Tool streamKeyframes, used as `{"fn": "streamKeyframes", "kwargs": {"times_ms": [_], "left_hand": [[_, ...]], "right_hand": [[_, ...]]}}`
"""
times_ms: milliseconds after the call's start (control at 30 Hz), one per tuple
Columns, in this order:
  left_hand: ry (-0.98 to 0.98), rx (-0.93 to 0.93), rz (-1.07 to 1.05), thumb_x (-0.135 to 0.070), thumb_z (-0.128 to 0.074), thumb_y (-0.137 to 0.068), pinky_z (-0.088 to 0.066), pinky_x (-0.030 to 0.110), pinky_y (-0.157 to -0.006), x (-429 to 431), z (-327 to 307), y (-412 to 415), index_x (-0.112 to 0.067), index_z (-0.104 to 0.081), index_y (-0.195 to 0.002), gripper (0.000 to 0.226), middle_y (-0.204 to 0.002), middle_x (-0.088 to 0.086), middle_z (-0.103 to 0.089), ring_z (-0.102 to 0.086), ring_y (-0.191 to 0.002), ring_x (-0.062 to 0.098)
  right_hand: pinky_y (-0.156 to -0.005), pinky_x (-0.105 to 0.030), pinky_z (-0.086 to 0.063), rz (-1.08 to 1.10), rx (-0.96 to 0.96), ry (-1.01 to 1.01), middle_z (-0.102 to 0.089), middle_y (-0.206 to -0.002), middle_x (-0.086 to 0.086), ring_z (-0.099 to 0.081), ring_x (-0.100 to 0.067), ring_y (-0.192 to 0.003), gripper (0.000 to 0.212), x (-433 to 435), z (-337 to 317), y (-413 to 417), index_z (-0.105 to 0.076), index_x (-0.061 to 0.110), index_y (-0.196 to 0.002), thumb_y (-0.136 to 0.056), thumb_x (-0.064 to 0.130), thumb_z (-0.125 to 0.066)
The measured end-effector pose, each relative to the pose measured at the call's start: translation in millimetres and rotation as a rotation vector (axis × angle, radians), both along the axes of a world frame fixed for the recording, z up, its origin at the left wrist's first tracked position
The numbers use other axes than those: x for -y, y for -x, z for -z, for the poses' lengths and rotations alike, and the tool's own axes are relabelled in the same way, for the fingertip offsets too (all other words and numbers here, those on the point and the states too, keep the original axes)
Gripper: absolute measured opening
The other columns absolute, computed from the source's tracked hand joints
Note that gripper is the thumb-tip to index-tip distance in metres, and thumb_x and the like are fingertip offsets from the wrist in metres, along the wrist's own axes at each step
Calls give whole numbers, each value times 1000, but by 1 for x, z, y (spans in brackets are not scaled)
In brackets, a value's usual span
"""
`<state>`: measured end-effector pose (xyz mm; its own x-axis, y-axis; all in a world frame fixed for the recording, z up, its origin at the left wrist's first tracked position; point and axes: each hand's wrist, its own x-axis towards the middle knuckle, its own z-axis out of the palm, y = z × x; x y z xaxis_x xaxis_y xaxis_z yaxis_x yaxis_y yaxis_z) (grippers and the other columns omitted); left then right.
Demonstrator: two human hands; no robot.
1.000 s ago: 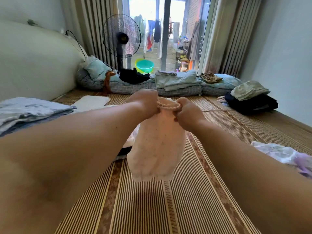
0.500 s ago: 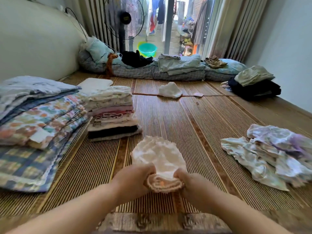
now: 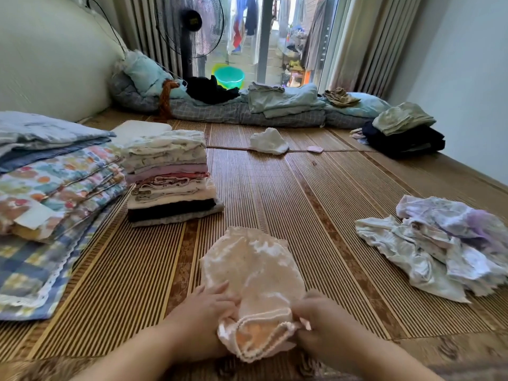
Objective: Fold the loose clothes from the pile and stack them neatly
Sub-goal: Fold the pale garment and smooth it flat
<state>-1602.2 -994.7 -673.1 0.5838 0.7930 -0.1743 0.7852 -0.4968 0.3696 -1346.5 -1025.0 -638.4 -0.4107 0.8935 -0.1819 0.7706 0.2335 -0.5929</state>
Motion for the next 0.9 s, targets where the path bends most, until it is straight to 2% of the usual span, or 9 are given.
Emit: {"fn": "streamKeyframes", "kwargs": {"times_ms": [67, 100, 167, 267, 367, 533, 667, 767, 900], "left_hand": [[70, 81, -20, -61, -48, -77, -28, 33, -114, -5, -2, -1, -36, -64, -107, 42, -128, -26, -55, -38, -128, -7], [137, 144, -82, -60, -47, -77, -46, 29, -98, -7, -7, -1, -34, -65, -96, 37, -110, -24, -63, -55, -105, -7], [272, 313, -259, -57, -48, -83, -50, 19, -66, -12, -14, -2, -29, -61, -79, 31, -81, -18, -67, -59, -68, -3], [381, 561, -550, -40, -48, -94, -51, 23, -63, -31, -20, -2, -22, -65, -86, 26, -80, -6, -71, -65, -68, 7], [461, 720, -812, -36, -47, -97, -58, 32, -69, -47, -23, -1, -14, -67, -99, 30, -89, 4, -73, -71, -78, 17], [177, 527, -968, -37, -49, -94, -52, 33, -68, -62, -13, -3, -19, -56, -118, 30, -106, -1, -60, -60, -89, 15], [-278, 402, -535, -47, -47, -92, -33, 36, -107, -63, -1, -14, -42, -38, -139, 48, -146, -14, -38, -31, -132, 5], [-117, 110, -343, -63, -35, -90, -6, 47, -116, -61, 17, -25, -51, -4, -146, 65, -158, -21, 0, 3, -144, 5], [24, -159, -377, -74, -30, -85, -1, 56, -115, -57, 27, -27, -48, 5, -147, 76, -160, -13, 11, 13, -146, 16]], "right_hand": [[-88, -26, -51, 71, -228, 96, -65, -101, 15, -57, -1, -97, 14, -11, -4, -2, -71, 35, -94, -91, 40, -57], [-82, -25, -53, 116, -409, 161, -68, -102, 12, -62, -5, -96, 18, -18, -7, -1, -71, 36, -97, -93, 40, -54], [-73, -23, -54, 238, -695, 219, -71, -100, 5, -68, -11, -91, 26, -34, -13, 2, -70, 30, -101, -89, 48, -55], [-70, -31, -58, 432, -810, 226, -70, -91, -8, -68, -21, -79, 45, -66, -14, 15, -66, 15, -103, -87, 56, -56], [-84, -44, -56, 653, -633, 187, -65, -107, -5, -65, -23, -94, 40, -93, -3, 27, -57, 20, -114, -93, 53, -50], [-95, -35, -42, 611, -249, -124, -51, -134, 2, -49, -18, -121, 56, -102, 16, 29, -36, 29, -144, -93, 43, -54], [-113, -30, -28, 236, -109, -302, -40, -147, 15, -33, -5, -137, 45, -97, 24, 36, -45, 38, -139, -95, 33, -53], [-118, -38, -9, 38, 186, -91, -4, -160, 17, 2, -4, -146, 67, -91, 37, 41, -14, 42, -150, -93, 52, -48], [-120, -50, -5, -35, 432, 29, 16, -159, 10, 18, -13, -144, 79, -85, 47, 41, 4, 40, -151, -90, 67, -38]]}}
